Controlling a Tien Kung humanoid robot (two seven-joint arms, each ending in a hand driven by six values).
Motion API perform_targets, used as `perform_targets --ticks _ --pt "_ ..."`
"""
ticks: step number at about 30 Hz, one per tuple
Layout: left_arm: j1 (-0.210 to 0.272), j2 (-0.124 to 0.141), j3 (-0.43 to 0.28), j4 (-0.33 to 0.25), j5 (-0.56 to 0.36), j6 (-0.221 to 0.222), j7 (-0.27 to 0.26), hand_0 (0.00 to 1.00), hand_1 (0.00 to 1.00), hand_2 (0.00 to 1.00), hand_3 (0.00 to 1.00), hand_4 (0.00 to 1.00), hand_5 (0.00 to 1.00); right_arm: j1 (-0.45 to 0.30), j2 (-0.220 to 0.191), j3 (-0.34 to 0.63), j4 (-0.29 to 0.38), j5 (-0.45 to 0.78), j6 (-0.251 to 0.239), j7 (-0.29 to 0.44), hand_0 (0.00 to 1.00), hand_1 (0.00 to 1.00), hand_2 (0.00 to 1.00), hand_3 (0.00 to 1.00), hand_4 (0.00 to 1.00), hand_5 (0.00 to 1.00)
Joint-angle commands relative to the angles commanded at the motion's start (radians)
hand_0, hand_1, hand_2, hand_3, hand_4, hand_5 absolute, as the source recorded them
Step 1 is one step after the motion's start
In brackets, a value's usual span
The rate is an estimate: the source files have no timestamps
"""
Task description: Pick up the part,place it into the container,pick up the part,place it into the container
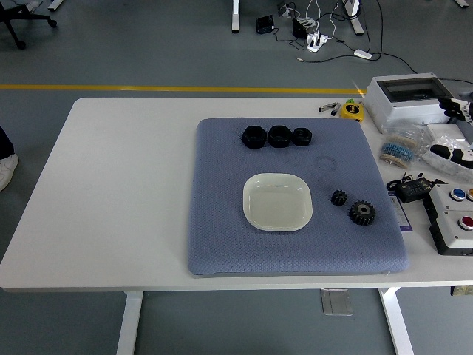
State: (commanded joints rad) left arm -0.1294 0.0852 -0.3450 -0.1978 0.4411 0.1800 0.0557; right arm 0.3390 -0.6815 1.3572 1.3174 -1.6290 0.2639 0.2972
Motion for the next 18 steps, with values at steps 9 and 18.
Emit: perform_targets --ticks 9,18 --pt "0.002 0.003 -0.003 0.000 0.001 0.001 0.003 0.775 0.802 0.813 0.727 0.766 0.703 0.165 -0.030 -0.272 -0.079 -0.338 -0.002 0.033 0.765 0.775 0.804 0.839 0.998 0.394" --pt "0.003 0.005 0.001 -0.001 -0.004 0.002 0.002 0.775 0.803 0.813 0.725 0.766 0.703 0.292 0.028 -0.448 -0.223 -0.353 -0.030 0.003 0.737 0.754 0.790 0.829 0.998 0.404"
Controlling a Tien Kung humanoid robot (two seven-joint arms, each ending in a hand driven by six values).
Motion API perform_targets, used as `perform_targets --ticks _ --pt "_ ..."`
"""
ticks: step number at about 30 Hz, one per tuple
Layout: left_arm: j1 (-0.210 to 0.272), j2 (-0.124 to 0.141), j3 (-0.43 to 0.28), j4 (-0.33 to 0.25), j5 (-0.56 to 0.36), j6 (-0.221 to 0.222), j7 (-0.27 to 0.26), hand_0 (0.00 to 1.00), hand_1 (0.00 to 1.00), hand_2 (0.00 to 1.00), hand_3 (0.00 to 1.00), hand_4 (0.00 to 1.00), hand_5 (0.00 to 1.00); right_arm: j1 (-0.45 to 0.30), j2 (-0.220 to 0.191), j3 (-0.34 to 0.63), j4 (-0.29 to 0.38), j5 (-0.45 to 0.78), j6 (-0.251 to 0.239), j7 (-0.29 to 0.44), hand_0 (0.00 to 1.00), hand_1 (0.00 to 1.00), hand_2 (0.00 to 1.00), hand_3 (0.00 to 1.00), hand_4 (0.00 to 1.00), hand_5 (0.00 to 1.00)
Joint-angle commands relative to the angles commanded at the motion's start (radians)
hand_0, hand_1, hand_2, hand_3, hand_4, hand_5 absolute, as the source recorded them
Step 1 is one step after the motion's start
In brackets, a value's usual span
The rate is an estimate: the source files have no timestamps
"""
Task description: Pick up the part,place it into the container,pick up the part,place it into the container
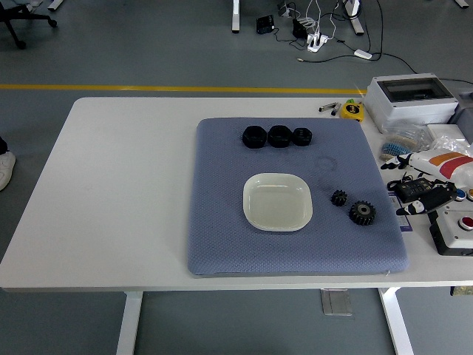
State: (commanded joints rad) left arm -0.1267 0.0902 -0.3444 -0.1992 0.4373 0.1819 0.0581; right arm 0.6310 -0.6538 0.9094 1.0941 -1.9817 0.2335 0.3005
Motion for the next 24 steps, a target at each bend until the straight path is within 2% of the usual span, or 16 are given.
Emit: perform_targets --ticks 4,14,24 --pt "0.000 0.001 -0.001 -0.001 0.004 -0.001 0.002 0.775 0.803 0.813 0.727 0.767 0.704 0.034 0.033 -0.038 -0.043 -0.001 -0.002 -0.004 0.716 0.744 0.783 0.820 0.998 0.405" --pt "0.000 0.002 -0.006 -0.002 0.014 -0.001 0.004 0.773 0.803 0.812 0.727 0.766 0.702 0.074 0.089 -0.121 -0.095 0.000 0.008 -0.009 0.698 0.731 0.778 0.817 0.998 0.402" --pt "0.001 0.004 -0.011 -0.002 0.022 -0.001 0.007 0.770 0.803 0.811 0.731 0.766 0.701 0.087 0.122 -0.155 -0.136 0.003 -0.012 -0.012 0.660 0.713 0.760 0.802 0.998 0.404"
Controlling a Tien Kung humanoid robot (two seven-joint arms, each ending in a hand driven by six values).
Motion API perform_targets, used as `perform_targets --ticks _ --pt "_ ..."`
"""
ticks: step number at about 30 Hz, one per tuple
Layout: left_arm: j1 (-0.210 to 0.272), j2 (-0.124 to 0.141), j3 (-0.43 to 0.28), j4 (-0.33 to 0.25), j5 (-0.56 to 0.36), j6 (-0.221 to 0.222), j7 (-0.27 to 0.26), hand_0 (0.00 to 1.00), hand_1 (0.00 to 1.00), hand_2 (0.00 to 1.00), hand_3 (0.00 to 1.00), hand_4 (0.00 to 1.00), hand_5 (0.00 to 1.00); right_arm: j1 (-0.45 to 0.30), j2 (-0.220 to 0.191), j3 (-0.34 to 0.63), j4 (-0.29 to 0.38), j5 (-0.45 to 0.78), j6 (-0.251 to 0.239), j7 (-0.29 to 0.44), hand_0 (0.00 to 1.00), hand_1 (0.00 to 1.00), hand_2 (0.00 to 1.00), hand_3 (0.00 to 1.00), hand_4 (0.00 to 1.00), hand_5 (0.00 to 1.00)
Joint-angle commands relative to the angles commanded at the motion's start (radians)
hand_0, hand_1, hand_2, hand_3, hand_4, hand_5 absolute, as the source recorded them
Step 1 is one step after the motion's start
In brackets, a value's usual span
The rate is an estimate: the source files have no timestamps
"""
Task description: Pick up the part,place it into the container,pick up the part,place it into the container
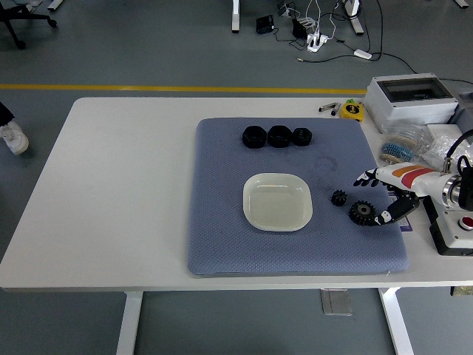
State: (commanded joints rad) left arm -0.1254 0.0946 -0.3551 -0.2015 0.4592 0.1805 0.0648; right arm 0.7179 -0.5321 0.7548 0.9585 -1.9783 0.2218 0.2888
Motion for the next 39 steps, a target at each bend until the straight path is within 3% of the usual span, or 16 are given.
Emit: perform_targets --ticks 26,27,32,33,38,39 --pt "0.003 0.000 -0.007 -0.002 0.015 0.000 0.005 0.768 0.801 0.809 0.729 0.767 0.698 0.004 0.071 -0.026 -0.120 0.018 -0.049 -0.009 0.609 0.665 0.722 0.757 0.998 0.384" --pt "0.003 0.000 -0.006 -0.002 0.014 0.000 0.005 0.767 0.801 0.810 0.728 0.767 0.696 0.006 0.077 -0.028 -0.131 0.022 -0.054 -0.010 0.572 0.646 0.699 0.716 0.998 0.385" --pt "0.004 0.001 -0.007 -0.003 0.016 -0.001 0.006 0.767 0.801 0.810 0.728 0.767 0.696 0.011 0.092 -0.037 -0.170 0.032 -0.063 -0.011 0.572 0.646 0.699 0.716 0.998 0.385" --pt "0.004 0.001 -0.007 -0.003 0.016 -0.001 0.007 0.767 0.801 0.810 0.728 0.767 0.698 0.012 0.094 -0.039 -0.177 0.034 -0.064 -0.011 0.538 0.609 0.676 0.662 0.998 0.378" --pt "0.007 0.002 -0.010 -0.004 0.020 -0.002 0.008 0.767 0.801 0.810 0.728 0.767 0.698 0.010 0.099 -0.045 -0.199 0.037 -0.069 -0.010 0.538 0.609 0.676 0.662 0.998 0.378" --pt "0.007 0.002 -0.010 -0.004 0.020 -0.002 0.008 0.766 0.801 0.809 0.728 0.767 0.696 0.010 0.099 -0.045 -0.200 0.037 -0.069 -0.010 0.474 0.585 0.654 0.615 0.991 0.371"
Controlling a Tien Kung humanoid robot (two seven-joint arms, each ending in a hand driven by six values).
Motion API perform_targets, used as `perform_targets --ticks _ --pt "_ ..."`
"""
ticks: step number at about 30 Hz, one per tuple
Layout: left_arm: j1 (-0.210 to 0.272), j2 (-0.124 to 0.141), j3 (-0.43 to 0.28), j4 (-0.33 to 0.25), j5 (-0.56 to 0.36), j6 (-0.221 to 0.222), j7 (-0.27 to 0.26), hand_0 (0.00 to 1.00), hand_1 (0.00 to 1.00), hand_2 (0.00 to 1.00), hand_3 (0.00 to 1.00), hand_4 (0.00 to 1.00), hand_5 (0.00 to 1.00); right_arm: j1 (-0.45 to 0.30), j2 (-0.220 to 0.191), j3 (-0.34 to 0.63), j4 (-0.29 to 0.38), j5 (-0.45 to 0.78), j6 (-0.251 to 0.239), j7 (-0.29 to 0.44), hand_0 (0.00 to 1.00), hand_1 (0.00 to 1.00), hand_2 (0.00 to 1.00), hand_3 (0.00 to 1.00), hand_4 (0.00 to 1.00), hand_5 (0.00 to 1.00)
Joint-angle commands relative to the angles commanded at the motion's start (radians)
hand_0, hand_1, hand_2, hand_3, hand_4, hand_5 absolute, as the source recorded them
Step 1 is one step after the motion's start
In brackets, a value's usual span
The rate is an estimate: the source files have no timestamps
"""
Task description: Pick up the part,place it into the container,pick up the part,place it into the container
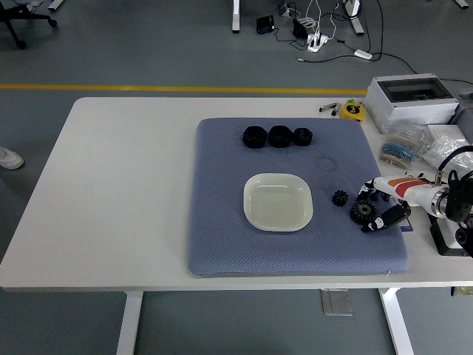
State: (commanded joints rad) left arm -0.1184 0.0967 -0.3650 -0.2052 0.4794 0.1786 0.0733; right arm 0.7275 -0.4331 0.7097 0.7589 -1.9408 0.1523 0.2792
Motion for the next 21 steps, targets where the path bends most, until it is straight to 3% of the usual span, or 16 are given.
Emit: perform_targets --ticks 5,6,11,12,17,18,21 --pt "0.001 0.001 -0.001 0.000 0.003 0.000 0.001 0.766 0.801 0.809 0.728 0.767 0.696 -0.001 0.001 -0.001 -0.002 0.007 -0.009 0.002 0.474 0.585 0.654 0.615 0.991 0.371" --pt "0.001 0.001 -0.001 0.000 0.003 0.000 0.001 0.766 0.801 0.809 0.727 0.767 0.697 -0.002 0.001 -0.002 -0.002 0.008 -0.010 0.002 0.406 0.513 0.568 0.554 0.940 0.349" --pt "0.000 0.000 0.000 0.000 0.001 0.000 0.000 0.766 0.801 0.809 0.727 0.767 0.697 -0.005 0.004 -0.007 -0.002 0.011 -0.014 0.000 0.406 0.513 0.568 0.554 0.940 0.349" --pt "0.000 0.000 0.000 0.000 0.001 0.000 0.000 0.765 0.800 0.808 0.729 0.767 0.697 -0.005 0.004 -0.008 -0.001 0.012 -0.016 -0.001 0.316 0.460 0.510 0.521 0.907 0.334" --pt "0.000 0.000 0.000 0.000 0.002 0.000 0.000 0.765 0.800 0.808 0.729 0.767 0.697 -0.006 0.007 -0.012 0.007 0.020 -0.025 -0.004 0.316 0.460 0.510 0.521 0.907 0.334" --pt "0.000 0.000 0.000 0.000 0.002 0.000 0.000 0.764 0.800 0.809 0.728 0.767 0.698 -0.005 0.007 -0.013 0.007 0.023 -0.025 -0.005 0.205 0.414 0.466 0.500 0.871 0.337" --pt "0.001 0.000 -0.001 -0.001 0.003 0.000 0.001 0.764 0.800 0.809 0.728 0.767 0.698 -0.005 0.009 -0.014 0.007 0.031 -0.028 -0.009 0.205 0.414 0.466 0.500 0.871 0.337"
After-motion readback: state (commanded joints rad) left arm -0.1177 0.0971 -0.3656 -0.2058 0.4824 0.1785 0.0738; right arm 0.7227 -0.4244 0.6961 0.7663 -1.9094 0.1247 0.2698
